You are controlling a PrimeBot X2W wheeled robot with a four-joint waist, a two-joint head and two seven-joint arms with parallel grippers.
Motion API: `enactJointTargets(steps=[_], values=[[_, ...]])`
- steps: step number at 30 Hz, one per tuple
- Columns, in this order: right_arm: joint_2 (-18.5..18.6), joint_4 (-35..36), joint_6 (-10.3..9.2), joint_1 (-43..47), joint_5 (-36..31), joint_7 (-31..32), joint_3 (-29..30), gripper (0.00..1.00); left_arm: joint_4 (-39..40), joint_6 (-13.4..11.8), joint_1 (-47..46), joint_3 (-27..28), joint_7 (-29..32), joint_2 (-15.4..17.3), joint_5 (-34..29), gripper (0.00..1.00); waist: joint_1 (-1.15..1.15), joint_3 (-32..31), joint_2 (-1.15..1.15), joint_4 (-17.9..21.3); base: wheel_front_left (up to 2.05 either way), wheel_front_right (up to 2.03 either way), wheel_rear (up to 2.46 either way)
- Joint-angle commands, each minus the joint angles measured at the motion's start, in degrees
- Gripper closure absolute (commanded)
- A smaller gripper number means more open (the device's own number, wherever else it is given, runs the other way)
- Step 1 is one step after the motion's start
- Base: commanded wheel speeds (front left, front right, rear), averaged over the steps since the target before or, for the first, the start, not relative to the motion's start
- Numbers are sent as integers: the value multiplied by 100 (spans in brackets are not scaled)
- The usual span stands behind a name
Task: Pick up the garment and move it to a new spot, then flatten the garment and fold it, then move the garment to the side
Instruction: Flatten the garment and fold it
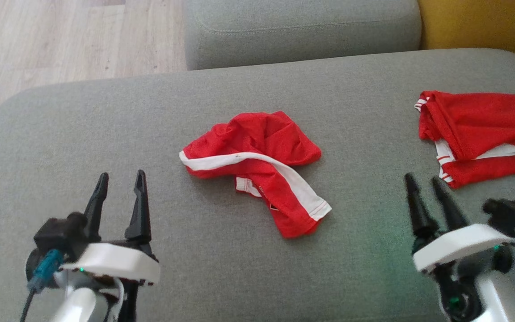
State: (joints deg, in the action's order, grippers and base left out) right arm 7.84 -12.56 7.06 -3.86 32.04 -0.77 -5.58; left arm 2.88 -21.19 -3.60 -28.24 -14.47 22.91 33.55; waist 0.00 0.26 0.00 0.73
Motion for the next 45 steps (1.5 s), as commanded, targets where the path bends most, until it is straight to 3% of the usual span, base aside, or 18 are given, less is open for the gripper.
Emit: enactJointTargets(steps=[1,5,9,16,23,24,25,26,27,35,41,45], values=[[-57,125,43,-109,218,178,-181,0,160,51,-143,356,-52,-12,-75,0,0,-7,0,-19,0,0,0],[-293,-435,43,-350,1065,1529,-385,0,-5,394,0,524,-52,-416,-338,0,0,-1,0,-138,0,0,0],[-416,-1093,43,-766,1351,2493,-356,0,-197,648,29,568,-52,-710,-526,0,0,55,0,-348,0,0,0],[-491,-1991,43,-1339,2000,2878,-96,0,-547,1028,51,709,-52,-1133,-772,0,0,183,0,-769,0,0,0],[-495,-2860,43,-1749,2761,2887,-503,2,-749,1261,27,957,-52,-1368,-1003,0,0,284,0,-1033,0,0,0],[-495,-2937,43,-1797,2832,2825,-559,14,-768,1289,30,995,-52,-1395,-1030,0,0,288,0,-1052,0,0,0],[-495,-3025,43,-1844,2850,2725,-599,36,-786,1316,37,1034,-52,-1419,-1057,0,0,291,0,-1065,0,0,0],[-495,-3119,43,-1890,2854,2629,-635,64,-804,1341,44,1071,-52,-1443,-1082,0,0,294,0,-1075,0,0,0],[-495,-3203,43,-1934,2873,2564,-679,100,-823,1367,51,1107,-52,-1466,-1105,0,0,293,0,-1081,0,0,0],[-387,-3158,43,-2272,2563,1835,-790,100,-929,1506,109,1306,-52,-1612,-1255,0,0,241,0,-1013,0,0,0],[433,-2487,43,-2749,1585,1108,-1061,100,-982,1621,148,1413,-52,-1708,-1351,0,0,196,0,-888,0,0,0],[927,-1836,43,-2822,1195,1134,-1629,100,-1066,1697,164,1464,-52,-1759,-1387,0,0,167,0,-838,0,0,0]])
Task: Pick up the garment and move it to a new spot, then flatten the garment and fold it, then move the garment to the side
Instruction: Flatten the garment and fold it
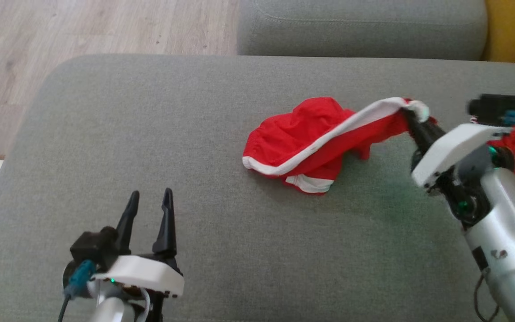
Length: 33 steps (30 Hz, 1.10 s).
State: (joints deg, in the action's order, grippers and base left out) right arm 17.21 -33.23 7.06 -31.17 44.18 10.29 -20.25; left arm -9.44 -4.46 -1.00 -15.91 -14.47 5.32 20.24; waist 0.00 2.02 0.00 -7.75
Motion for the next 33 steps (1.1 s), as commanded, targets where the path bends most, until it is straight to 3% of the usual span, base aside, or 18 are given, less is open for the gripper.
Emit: enactJointTargets(steps=[1,6,10,11,12,13,14,19,23,26,29,30,33], values=[[128,406,43,-37,-62,117,-338,100,146,39,-90,244,-52,-11,-65,0,0,-20,0,18,0,0,0],[1019,1055,43,511,-545,607,-1182,100,88,92,-53,327,-52,-46,-108,0,0,-47,0,63,0,0,0],[1502,1245,43,927,-901,776,-1606,100,79,124,-46,393,-52,-68,-147,0,0,-15,0,145,0,0,0],[1584,1259,43,990,-973,804,-1697,87,73,135,-53,405,-52,-72,-158,0,0,-8,0,165,0,0,0],[1657,1271,43,1031,-1058,817,-1782,66,64,146,-60,418,-52,-76,-168,0,0,-5,0,187,0,0,0],[1717,1279,43,1062,-1143,826,-1869,29,56,154,-65,433,-52,-80,-179,0,0,-8,0,212,0,0,0],[1769,1285,43,1082,-1226,832,-1951,0,44,166,-67,443,-52,-83,-188,0,0,-13,0,237,0,0,0],[2050,1303,43,1052,-1632,938,-2361,0,-17,198,-56,502,-52,-100,-219,0,0,-77,0,354,0,0,0],[2406,1270,43,982,-1823,1031,-2204,0,-48,221,-40,546,-52,-108,-238,0,0,-162,0,419,0,0,0],[2480,1292,43,1002,-1705,818,-1520,0,-25,226,-14,609,-52,-92,-256,0,0,-230,0,461,0,0,0],[2241,1366,43,1083,-1620,401,-500,0,40,212,4,697,-52,-55,-284,0,0,-281,0,510,0,0,0],[2241,1366,43,1083,-1620,401,-500,0,40,212,4,697,-52,-55,-284,0,0,-281,0,510,0,0,0],[1637,1608,43,1285,-1694,-93,633,0,142,199,-2,777,-52,-7,-327,0,0,-330,0,558,0,0,0]])
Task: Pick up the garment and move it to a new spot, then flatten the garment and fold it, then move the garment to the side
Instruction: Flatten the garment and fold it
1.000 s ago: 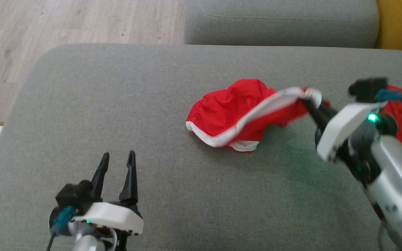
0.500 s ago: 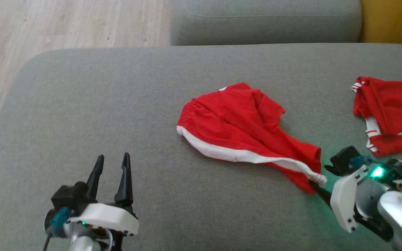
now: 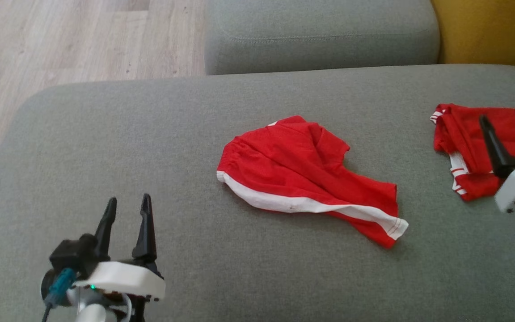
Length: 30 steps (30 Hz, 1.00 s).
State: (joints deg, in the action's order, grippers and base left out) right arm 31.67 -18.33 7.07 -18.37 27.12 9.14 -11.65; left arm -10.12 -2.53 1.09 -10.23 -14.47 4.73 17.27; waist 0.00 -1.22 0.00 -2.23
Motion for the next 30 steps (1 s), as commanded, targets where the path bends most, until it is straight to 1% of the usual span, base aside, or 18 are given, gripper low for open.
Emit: enactJointTargets(steps=[1,3,5,6,8,11,14,17,19,30], values=[[-67,239,42,112,-40,-106,85,0,253,-7,-211,232,-52,64,-46,0,0,-21,0,20,0,0,0],[-644,518,42,348,-125,-363,700,0,340,-20,-217,276,-52,94,-78,0,0,-43,0,40,0,0,0],[-1231,847,42,613,-242,-539,1167,0,416,-42,-202,312,-52,102,-100,0,0,-63,0,65,0,0,0],[-1466,1001,42,746,-334,-617,1334,0,444,-51,-184,319,-52,103,-112,0,0,-68,0,75,0,0,0],[-1929,1236,42,1009,-382,-734,1563,0,493,-67,-148,334,-52,98,-133,0,0,-69,0,102,0,0,0],[-2366,1434,42,1428,-583,-932,1688,0,542,-61,-90,345,-52,75,-160,0,0,-73,0,124,0,0,0],[-2597,1461,42,1802,-718,-1164,1672,0,579,-43,-29,370,-52,42,-166,0,0,-66,0,141,0,0,0],[-2672,1356,42,2018,-857,-1284,1550,0,580,-17,28,376,-52,9,-184,0,0,-56,0,166,0,0,0],[-2692,1267,42,2057,-999,-1363,1461,0,546,19,65,354,-52,-12,-221,0,0,-49,0,185,0,0,0],[-2707,1135,42,1992,-1095,-1343,1393,0,450,85,51,436,-52,-20,-315,0,0,-52,0,225,0,0,0]])
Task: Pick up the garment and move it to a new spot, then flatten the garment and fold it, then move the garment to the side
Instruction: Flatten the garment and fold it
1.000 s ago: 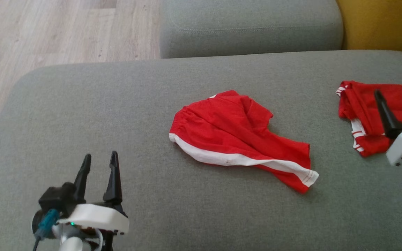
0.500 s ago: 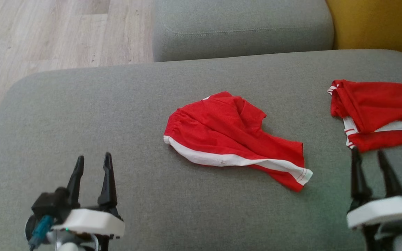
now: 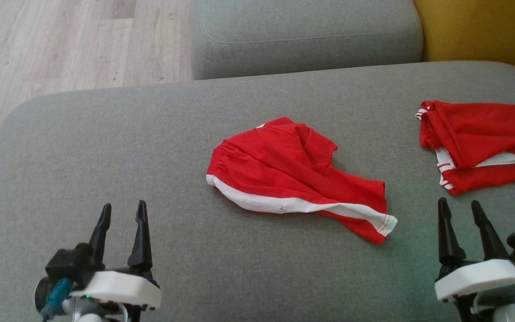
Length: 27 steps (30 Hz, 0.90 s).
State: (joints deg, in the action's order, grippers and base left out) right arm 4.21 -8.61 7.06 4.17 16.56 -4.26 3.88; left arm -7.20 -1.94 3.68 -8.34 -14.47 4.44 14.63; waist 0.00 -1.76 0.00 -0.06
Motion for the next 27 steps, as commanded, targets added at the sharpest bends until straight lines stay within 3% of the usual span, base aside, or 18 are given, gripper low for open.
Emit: enactJointTargets(steps=[1,5,10,11,14,17,27], values=[[50,150,43,-258,-44,33,-176,0,91,24,-199,274,-23,-2,29,0,0,4,0,11,0,0,0],[113,49,43,-254,102,463,-457,0,-118,370,-576,114,563,157,247,0,0,76,0,0,0,0,0],[267,-114,43,-379,512,1368,-951,0,-548,842,-1547,-214,2233,640,776,0,0,220,0,25,0,0,0],[267,-114,43,-379,512,1368,-951,0,-548,842,-1547,-214,2233,640,776,0,0,220,0,25,0,0,0],[319,-207,43,-573,637,1733,-1079,0,-791,929,-2222,-519,3104,901,1369,0,0,377,0,82,0,0,0],[311,-321,43,-809,683,2014,-1170,0,-898,939,-2813,-1162,3652,1273,1980,0,0,543,0,162,0,0,0],[227,-480,43,-1362,978,2200,-1509,0,-1471,942,-4204,-2981,4114,2176,3604,0,0,1068,0,505,0,0,0]])
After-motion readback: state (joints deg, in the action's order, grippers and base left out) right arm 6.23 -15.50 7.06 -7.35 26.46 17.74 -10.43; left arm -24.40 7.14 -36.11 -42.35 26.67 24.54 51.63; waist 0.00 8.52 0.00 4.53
